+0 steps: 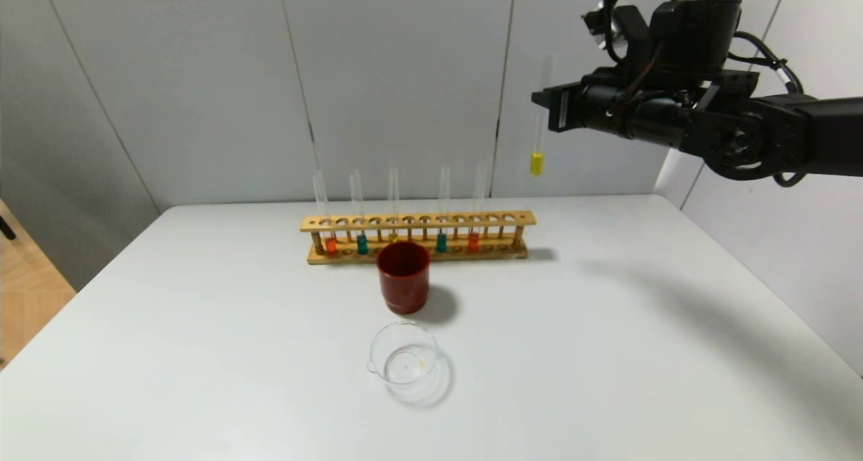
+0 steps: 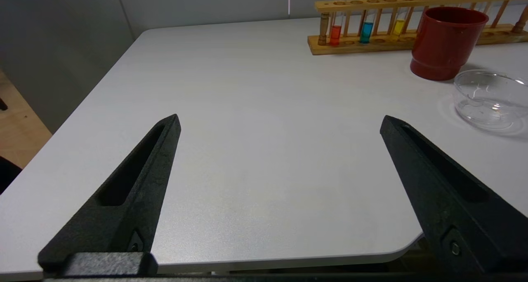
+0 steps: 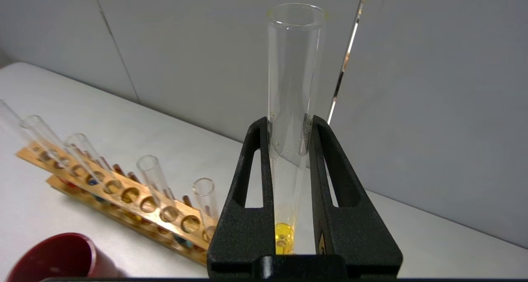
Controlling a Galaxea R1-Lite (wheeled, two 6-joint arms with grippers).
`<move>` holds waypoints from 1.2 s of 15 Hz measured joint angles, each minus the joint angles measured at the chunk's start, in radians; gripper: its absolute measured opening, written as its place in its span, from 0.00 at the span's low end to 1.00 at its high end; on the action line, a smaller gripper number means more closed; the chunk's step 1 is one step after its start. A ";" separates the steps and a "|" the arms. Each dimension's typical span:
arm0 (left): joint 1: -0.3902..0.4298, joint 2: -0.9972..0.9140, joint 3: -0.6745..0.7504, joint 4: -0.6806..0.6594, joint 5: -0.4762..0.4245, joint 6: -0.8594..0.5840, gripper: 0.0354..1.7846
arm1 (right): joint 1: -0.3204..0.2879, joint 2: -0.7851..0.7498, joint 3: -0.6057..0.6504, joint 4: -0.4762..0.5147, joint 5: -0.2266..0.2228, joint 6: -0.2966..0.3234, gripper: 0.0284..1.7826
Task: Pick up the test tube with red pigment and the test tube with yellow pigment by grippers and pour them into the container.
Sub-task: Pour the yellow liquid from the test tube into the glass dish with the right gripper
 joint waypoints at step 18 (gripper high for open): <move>0.000 0.000 0.000 0.000 0.000 0.000 0.96 | 0.083 -0.344 0.384 0.019 -0.080 -0.009 0.14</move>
